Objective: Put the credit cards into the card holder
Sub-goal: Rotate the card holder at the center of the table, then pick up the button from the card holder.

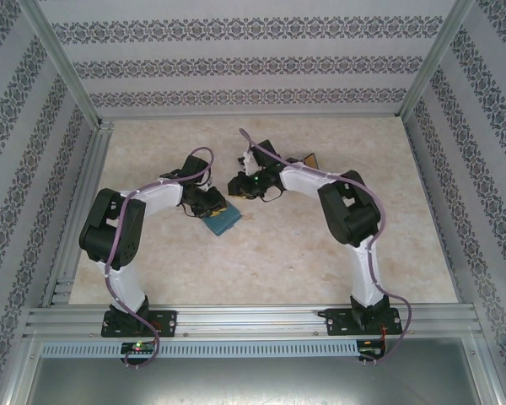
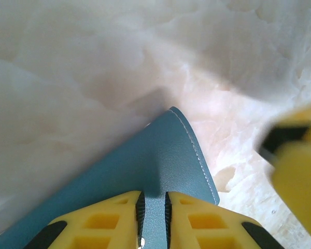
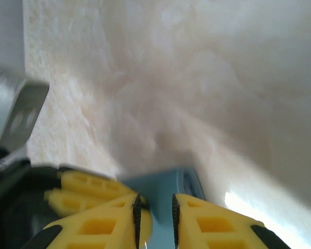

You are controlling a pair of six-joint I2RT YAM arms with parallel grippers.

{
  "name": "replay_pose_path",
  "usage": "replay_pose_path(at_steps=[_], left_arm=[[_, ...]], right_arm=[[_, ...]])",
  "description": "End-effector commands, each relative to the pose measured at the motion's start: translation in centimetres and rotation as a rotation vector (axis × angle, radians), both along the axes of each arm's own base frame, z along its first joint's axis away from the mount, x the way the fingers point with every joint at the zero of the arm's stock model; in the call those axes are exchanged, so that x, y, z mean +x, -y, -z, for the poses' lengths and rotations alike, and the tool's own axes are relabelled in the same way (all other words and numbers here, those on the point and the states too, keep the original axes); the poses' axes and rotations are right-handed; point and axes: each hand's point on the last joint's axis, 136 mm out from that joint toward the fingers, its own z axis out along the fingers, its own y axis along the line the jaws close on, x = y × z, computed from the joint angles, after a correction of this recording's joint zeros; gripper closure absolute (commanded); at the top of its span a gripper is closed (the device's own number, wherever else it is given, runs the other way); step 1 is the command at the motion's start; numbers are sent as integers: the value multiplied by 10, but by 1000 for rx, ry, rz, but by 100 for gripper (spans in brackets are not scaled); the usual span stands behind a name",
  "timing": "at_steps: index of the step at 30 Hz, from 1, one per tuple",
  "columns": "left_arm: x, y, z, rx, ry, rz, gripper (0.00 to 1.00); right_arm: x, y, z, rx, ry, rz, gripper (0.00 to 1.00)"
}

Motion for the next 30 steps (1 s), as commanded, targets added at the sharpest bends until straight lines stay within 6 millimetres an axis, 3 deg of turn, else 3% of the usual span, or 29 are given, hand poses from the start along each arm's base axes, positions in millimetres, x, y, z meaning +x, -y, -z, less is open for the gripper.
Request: replay_pose_path(at_steps=[1, 5, 7, 10, 13, 18, 30], left_arm=[[-18, -9, 12, 51, -66, -16, 78], [-10, -9, -4, 35, -22, -30, 78], [-5, -10, -19, 28, 22, -39, 72], [0, -14, -41, 39, 73, -45, 67], [2, -27, -49, 87, 88, -53, 63], [-4, -42, -36, 127, 50, -56, 63], [-6, -37, 1, 103, -24, -36, 65]], right_arm=[[-18, 31, -34, -98, 142, -60, 73], [-54, 45, -30, -164, 173, -131, 72], [-69, 47, -21, -200, 182, -164, 70], [-82, 40, -9, -231, 186, -214, 69], [-91, 29, 3, -276, 195, -259, 66], [-96, 11, 16, -337, 227, -312, 63], [-89, -11, 38, -491, 306, -383, 60]])
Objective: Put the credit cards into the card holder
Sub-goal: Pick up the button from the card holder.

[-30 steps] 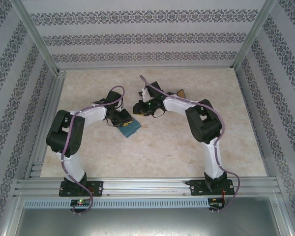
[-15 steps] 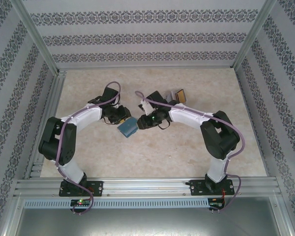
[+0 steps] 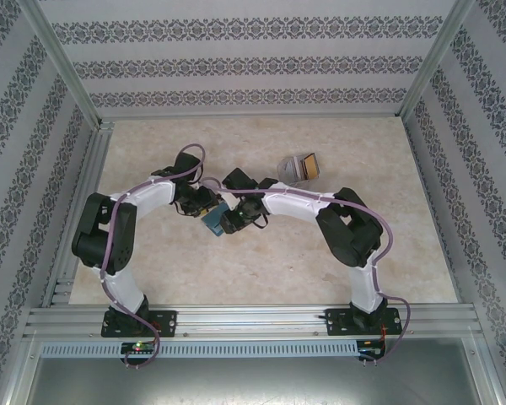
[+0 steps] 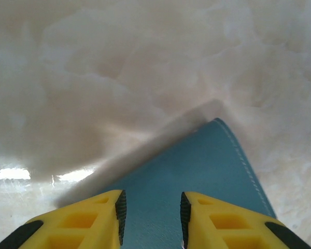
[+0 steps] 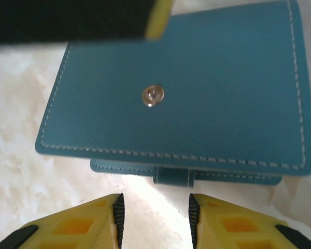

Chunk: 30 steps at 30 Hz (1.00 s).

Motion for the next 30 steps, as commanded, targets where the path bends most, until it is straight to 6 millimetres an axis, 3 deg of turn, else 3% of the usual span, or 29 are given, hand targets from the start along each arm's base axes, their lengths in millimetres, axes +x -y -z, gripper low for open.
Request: replay_pose_path(at_steps=[1, 13, 15, 18, 20, 30], left_arm=[[-5, 0, 9, -10, -23, 17, 65], [-12, 3, 21, -38, -43, 10, 65], [-12, 2, 22, -41, -43, 6, 66], [-14, 2, 23, -40, -49, 4, 66], [-16, 1, 26, -35, -55, 3, 66], [-25, 1, 47, -39, -97, 0, 67]], right_arm=[[4, 2, 10, -65, 28, -14, 60], [7, 3, 33, -180, 77, -21, 55], [8, 4, 36, -207, 87, -18, 60], [12, 8, 38, -234, 105, -3, 80], [15, 10, 34, -221, 118, 7, 88], [33, 3, -25, 104, 268, 68, 95]])
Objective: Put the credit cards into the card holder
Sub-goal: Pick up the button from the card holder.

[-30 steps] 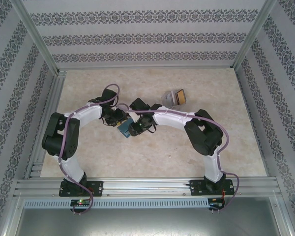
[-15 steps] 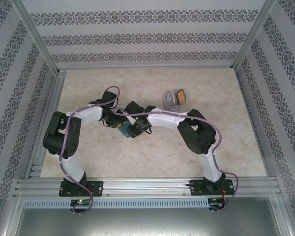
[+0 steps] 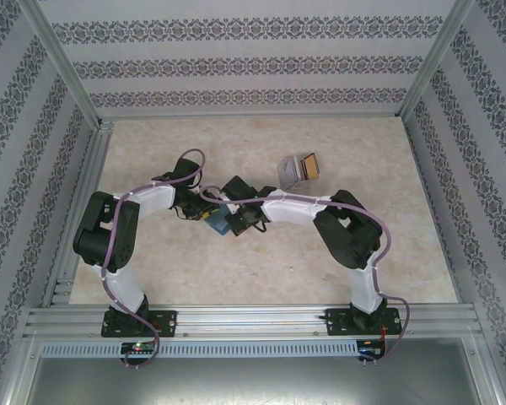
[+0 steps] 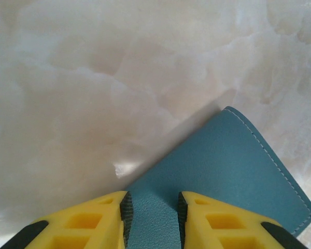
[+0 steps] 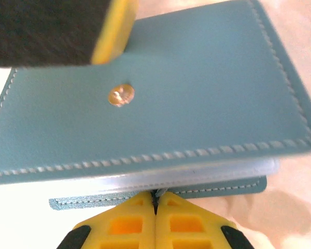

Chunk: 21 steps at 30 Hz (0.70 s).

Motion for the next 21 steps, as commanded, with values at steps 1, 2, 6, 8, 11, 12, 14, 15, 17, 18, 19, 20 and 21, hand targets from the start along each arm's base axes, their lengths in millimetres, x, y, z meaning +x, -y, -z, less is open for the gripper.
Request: replay_pose_path(at_steps=[1, 2, 6, 8, 11, 12, 14, 15, 17, 18, 19, 20, 21], left_arm=[[-22, -6, 35, 25, -114, -10, 67], [-23, -5, 37, 24, -118, -10, 67], [-23, -4, 42, 11, -131, -11, 67], [-23, -3, 42, 8, -130, -12, 67], [-22, -3, 42, 7, -129, -14, 67], [-22, -3, 41, 5, -126, -14, 67], [-23, -2, 42, 6, -131, -10, 67], [-23, -3, 44, 7, -135, -11, 67], [-24, -2, 46, 6, -143, -8, 67], [-24, -2, 46, 4, -145, -8, 67], [-24, -2, 47, 2, -146, -9, 68], [-24, -1, 46, -2, -145, -10, 67], [-22, -1, 46, -5, -142, -14, 67]], right_arm=[[21, -14, -42, 201, 120, 22, 95], [23, -14, -45, 235, 127, 28, 95], [29, -16, -54, 357, 150, 68, 96], [31, -16, -55, 395, 160, 86, 96], [34, -12, -54, 458, 162, 130, 96], [35, -9, -55, 483, 166, 147, 97], [38, 0, -55, 537, 180, 200, 97], [39, 4, -55, 558, 186, 220, 97], [41, 13, -57, 609, 193, 261, 97], [42, 15, -59, 624, 199, 272, 97], [43, 18, -61, 639, 205, 282, 97], [44, 20, -62, 652, 204, 294, 97], [45, 21, -63, 661, 202, 300, 97]])
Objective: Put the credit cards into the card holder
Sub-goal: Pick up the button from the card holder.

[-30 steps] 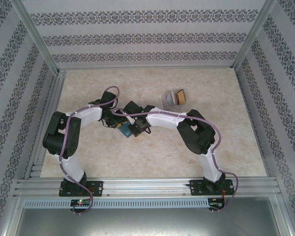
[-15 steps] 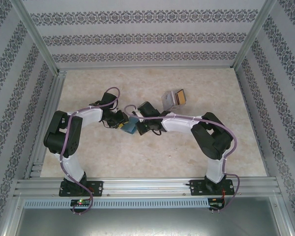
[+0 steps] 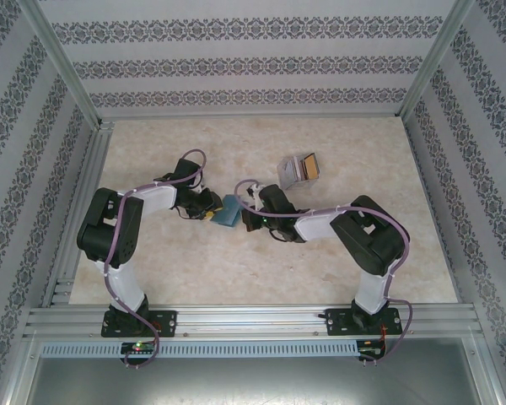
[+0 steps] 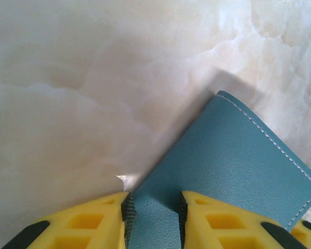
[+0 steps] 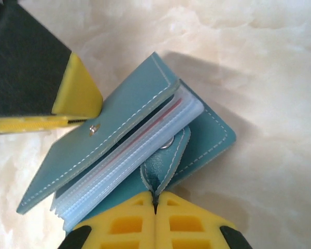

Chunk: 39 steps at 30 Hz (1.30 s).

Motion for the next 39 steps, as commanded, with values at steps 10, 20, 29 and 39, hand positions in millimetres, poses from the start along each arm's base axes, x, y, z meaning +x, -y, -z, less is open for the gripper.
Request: replay_pose_path(at_steps=[10, 20, 29, 39], left_arm=[[-31, -10, 42, 58, -156, -27, 67], [-32, -11, 43, 59, -165, -28, 68], [-29, -11, 36, 68, -153, -26, 68], [-24, -10, 30, 68, -140, -25, 67]], right_arm=[[26, -1, -59, 292, 121, 103, 98], [15, -11, -63, 374, 133, 20, 96], [7, -24, -27, 337, -5, -105, 94], [-3, -7, -27, 322, -30, -138, 90]])
